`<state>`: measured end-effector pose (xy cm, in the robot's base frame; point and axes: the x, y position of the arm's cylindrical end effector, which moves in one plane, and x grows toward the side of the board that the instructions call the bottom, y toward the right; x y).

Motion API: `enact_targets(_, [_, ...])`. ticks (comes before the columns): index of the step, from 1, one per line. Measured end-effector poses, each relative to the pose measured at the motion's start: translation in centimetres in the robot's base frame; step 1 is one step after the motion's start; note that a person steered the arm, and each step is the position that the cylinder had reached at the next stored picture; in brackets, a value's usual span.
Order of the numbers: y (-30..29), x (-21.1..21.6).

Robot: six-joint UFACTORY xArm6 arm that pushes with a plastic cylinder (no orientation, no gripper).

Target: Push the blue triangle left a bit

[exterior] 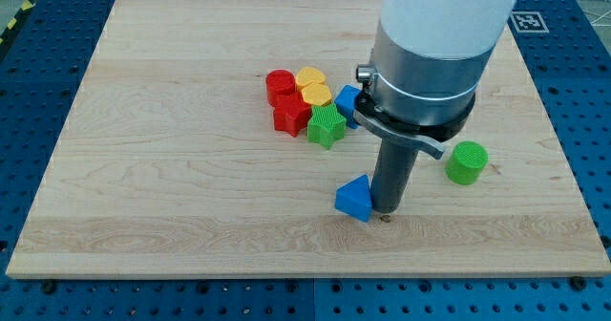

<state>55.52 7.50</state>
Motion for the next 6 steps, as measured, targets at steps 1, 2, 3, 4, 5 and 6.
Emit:
enact_targets(1, [-0.1, 1.0])
enact_targets(2, [-0.9, 2.1])
enact_targets(3, [-3.0, 1.9])
enact_targets(4, [-3.1, 1.7])
enact_targets(5, [0.1, 1.7])
enact_targets(6, [0.7, 1.1])
